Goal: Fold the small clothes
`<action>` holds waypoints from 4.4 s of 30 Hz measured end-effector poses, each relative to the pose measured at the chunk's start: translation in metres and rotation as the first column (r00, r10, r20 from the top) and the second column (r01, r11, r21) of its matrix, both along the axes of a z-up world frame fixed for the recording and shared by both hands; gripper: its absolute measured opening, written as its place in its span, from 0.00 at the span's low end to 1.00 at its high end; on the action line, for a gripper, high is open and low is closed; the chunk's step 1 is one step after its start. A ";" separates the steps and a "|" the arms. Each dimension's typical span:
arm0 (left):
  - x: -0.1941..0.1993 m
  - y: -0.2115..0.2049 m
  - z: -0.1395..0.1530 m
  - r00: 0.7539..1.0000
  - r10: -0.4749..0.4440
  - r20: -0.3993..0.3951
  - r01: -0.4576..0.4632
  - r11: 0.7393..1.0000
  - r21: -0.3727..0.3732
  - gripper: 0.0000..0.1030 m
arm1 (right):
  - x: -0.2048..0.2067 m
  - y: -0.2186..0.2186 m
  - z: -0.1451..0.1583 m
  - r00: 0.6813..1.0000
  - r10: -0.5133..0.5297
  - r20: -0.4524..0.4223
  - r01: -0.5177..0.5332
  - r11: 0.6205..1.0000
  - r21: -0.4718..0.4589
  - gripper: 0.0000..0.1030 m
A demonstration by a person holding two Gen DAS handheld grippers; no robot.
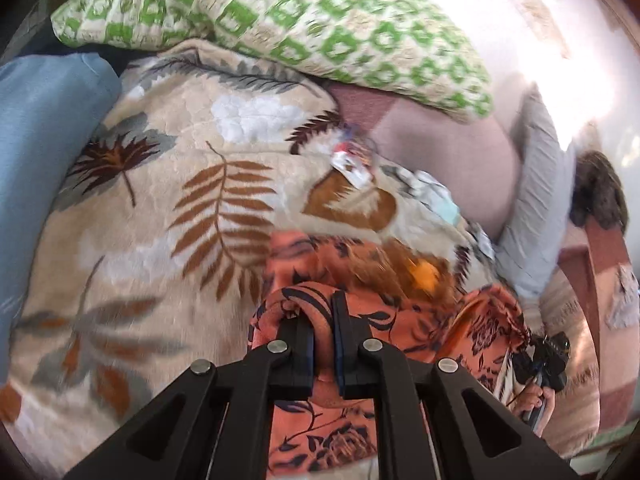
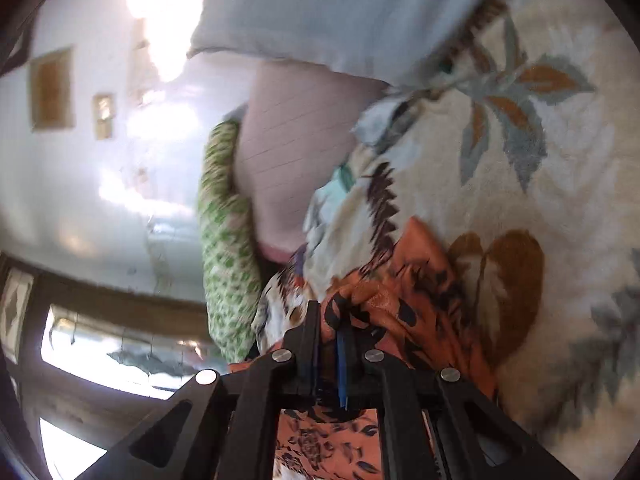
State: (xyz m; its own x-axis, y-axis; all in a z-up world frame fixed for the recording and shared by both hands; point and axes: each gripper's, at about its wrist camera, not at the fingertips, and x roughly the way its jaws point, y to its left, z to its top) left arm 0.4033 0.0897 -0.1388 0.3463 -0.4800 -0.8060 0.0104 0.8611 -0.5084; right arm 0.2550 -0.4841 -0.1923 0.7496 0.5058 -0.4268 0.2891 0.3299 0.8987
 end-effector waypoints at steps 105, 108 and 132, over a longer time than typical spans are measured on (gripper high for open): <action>-0.122 -0.046 -0.024 0.971 0.027 0.237 -0.115 0.923 0.368 0.85 | -0.030 0.232 0.002 0.920 0.237 -0.311 -0.386 0.421 -0.821 0.45; -0.130 -0.082 -0.029 0.964 -0.091 0.248 -0.034 0.889 0.456 0.85 | -0.054 0.205 -0.006 0.933 0.168 -0.320 -0.361 0.420 -0.833 0.46; -0.124 -0.110 -0.077 0.961 -0.138 0.240 -0.028 0.815 0.579 1.00 | -0.047 0.180 -0.040 0.896 0.246 -0.369 -0.443 0.460 -0.770 0.79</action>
